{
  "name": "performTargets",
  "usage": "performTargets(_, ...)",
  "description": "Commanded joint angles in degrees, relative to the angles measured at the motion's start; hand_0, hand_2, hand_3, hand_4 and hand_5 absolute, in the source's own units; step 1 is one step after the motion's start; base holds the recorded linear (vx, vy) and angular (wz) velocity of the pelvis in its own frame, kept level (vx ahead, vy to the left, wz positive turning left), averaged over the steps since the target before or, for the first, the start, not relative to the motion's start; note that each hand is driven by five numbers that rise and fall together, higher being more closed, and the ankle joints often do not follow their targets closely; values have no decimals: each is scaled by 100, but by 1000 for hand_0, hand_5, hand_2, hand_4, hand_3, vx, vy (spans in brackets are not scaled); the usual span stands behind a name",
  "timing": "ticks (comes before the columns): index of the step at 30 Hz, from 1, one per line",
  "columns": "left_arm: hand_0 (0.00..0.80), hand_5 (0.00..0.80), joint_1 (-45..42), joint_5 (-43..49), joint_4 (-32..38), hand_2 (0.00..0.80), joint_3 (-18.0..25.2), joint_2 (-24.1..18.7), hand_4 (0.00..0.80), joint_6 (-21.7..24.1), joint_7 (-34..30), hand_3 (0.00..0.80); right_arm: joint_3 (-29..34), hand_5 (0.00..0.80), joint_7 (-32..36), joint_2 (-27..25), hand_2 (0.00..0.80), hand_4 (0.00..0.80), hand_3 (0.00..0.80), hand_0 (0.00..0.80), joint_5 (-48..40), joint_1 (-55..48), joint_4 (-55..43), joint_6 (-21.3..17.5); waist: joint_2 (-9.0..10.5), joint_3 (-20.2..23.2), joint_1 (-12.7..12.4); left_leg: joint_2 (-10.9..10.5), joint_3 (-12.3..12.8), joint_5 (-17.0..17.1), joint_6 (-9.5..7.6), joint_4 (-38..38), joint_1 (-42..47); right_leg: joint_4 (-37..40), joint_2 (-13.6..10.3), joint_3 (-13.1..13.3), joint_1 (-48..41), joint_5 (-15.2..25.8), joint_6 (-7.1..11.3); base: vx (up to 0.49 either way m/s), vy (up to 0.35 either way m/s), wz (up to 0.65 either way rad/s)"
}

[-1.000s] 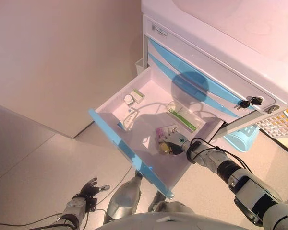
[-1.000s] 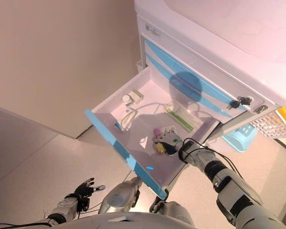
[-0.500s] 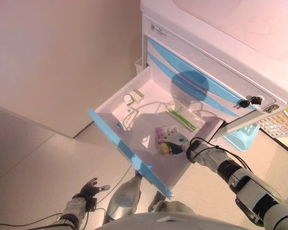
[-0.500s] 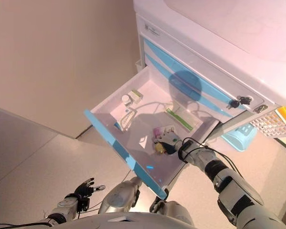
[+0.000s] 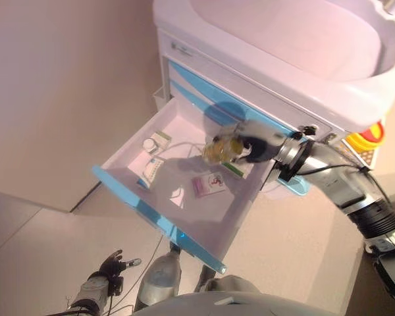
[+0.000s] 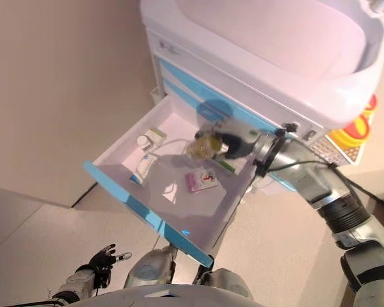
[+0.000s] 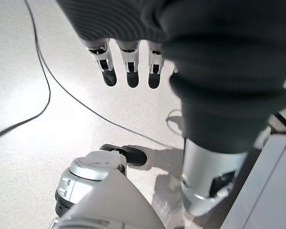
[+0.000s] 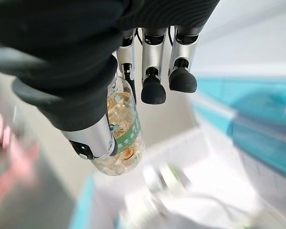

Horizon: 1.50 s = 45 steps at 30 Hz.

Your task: Open the drawer and pick up the medicine

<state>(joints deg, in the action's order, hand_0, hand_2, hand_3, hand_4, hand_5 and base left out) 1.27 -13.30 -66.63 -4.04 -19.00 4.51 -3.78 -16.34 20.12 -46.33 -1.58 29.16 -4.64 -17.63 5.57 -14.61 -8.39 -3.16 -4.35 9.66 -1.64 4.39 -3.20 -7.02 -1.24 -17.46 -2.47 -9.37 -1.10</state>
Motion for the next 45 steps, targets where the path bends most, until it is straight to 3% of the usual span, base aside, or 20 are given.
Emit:
performTargets(1, 0, 0, 10, 249, -52, 0, 35, 4, 0, -163, -14, 0, 420, 800, 71, 183, 800, 800, 800, 800, -1936, 209, -97, 757, -69, 470, 37, -143, 138, -1134, -103, -347, 321, 89, -180, 352, 213, 521, 409, 30, 45, -10)
performTargets(5, 0, 0, 52, 264, 25, 0, 6, -53, 0, -352, -134, 0, 876, 800, -447, 236, 800, 800, 800, 800, -2336, 588, 256, 869, -123, 600, 78, -145, 224, -1201, -109, -368, 415, 112, -188, 418, 140, 491, 407, 40, 39, -14)
performTargets(9, 0, 0, 89, 295, 88, 0, 2, -162, 0, -564, -312, 0, 1155, 800, -799, 32, 800, 800, 800, 800, -2219, 1110, 815, 1307, -183, 739, 105, -142, 301, -1255, -102, -370, 544, 138, -193, 460, 41, 457, 398, 57, 37, -5)
performTargets(17, 0, 0, 264, 134, 45, 0, -110, -447, 0, -895, -483, 0, 391, 800, -744, -953, 800, 800, 800, 800, -1796, 2645, 2718, 1914, -166, 842, -42, -123, 292, -1239, -42, -323, 659, 219, -192, 356, -134, 415, 358, 29, 14, 0)
performTargets(20, 0, 0, 36, 211, -495, 0, -203, -317, 0, -25, -342, 0, 239, 800, -770, -1102, 800, 800, 800, 800, -1615, 2848, 3369, 1721, -27, 799, -167, -125, 234, -1254, -42, -334, 581, 237, -183, 236, -116, 379, 324, -48, -72, 10)
performTargets(24, 0, 0, -432, 326, -252, 0, -340, -330, 0, 502, -182, 0, -257, 800, -903, -1513, 800, 800, 800, 800, -1432, 3350, 4175, 1688, 117, 573, -434, -143, 71, -1191, -21, -385, 418, 244, -174, 53, -84, 433, 302, -98, -102, 16)
performTargets(32, 0, 0, -834, 309, 494, 0, -324, -535, 0, 375, -276, 0, -1398, 800, -343, -2062, 800, 800, 800, 800, -530, 4382, 4926, 2128, 125, 403, -710, -228, -194, -1065, 0, -399, 273, 208, -211, -203, -80, 442, 245, -27, 6, 31)
performTargets(39, 0, 0, -766, 232, 96, 0, -296, -556, 0, 611, -263, 0, -2100, 800, 105, -2020, 800, 800, 800, 800, 170, 5028, 5575, 1933, 214, 375, -784, -222, -246, -1043, 8, -383, 236, 188, -208, -260, -67, 416, 229, 32, 11, 8)
performTargets(45, 0, 0, -683, 186, -32, 0, -212, -639, 0, 715, -276, 0, -2525, 800, 290, -2103, 800, 800, 800, 800, 400, 5447, 5787, 1999, 330, 283, -797, -195, -241, -1019, 0, -341, 160, 189, -169, -257, 27, 442, 234, -12, -23, 7)
